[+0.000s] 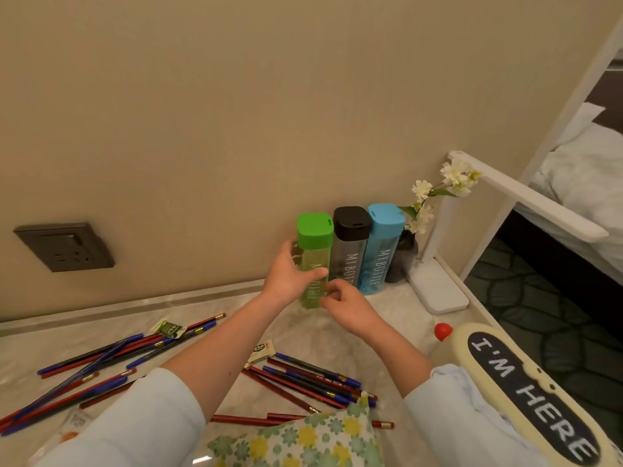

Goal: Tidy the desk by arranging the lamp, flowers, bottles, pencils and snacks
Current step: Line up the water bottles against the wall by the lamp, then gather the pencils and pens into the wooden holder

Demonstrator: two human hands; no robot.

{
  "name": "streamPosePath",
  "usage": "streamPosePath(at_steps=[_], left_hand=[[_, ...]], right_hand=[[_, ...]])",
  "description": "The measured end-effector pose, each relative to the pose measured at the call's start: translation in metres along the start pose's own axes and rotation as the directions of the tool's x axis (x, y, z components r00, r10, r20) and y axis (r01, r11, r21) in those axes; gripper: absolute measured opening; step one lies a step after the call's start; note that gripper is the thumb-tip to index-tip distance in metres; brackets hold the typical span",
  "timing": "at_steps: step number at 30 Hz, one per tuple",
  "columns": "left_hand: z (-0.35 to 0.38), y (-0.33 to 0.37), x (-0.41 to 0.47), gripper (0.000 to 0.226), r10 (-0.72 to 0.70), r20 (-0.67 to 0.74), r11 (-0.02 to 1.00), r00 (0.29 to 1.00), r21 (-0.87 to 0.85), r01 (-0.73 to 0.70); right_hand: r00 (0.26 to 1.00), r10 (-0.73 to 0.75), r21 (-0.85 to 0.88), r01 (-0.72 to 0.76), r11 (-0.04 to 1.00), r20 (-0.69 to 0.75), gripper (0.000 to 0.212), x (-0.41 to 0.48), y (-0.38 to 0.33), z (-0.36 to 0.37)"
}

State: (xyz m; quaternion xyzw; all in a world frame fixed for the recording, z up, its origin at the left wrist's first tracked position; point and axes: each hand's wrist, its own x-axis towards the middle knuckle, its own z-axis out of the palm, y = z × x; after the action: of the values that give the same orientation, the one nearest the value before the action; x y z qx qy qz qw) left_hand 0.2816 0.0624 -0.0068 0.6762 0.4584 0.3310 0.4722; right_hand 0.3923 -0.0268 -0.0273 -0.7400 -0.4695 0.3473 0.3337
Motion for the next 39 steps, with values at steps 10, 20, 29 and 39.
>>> streamPosePath(at_steps=[10, 20, 29, 39], left_hand=[[0.006, -0.006, 0.013, 0.082, 0.053, -0.032, 0.995, 0.998, 0.091, -0.050], [-0.005, 0.001, -0.008, 0.091, -0.004, -0.015, 0.997, 1.000, 0.082, 0.005], [-0.045, 0.014, -0.072, 0.072, -0.049, -0.026, 0.998, 0.998, -0.031, 0.048], [-0.115, -0.017, -0.197, 0.033, -0.127, -0.357, 0.992, 0.925, -0.059, 0.113]], right_hand=[[0.998, 0.059, 0.064, -0.061, 0.996, 0.030, 0.042, 0.008, 0.009, 0.006], [0.999, 0.043, 0.094, -0.045, 0.995, 0.020, 0.045, -0.008, 0.000, 0.001], [0.995, -0.063, 0.193, 0.048, 0.980, 0.074, 0.034, -0.057, -0.038, 0.007], [0.903, -0.245, 0.213, 0.178, 0.961, 0.352, 0.026, -0.116, -0.071, 0.070]])
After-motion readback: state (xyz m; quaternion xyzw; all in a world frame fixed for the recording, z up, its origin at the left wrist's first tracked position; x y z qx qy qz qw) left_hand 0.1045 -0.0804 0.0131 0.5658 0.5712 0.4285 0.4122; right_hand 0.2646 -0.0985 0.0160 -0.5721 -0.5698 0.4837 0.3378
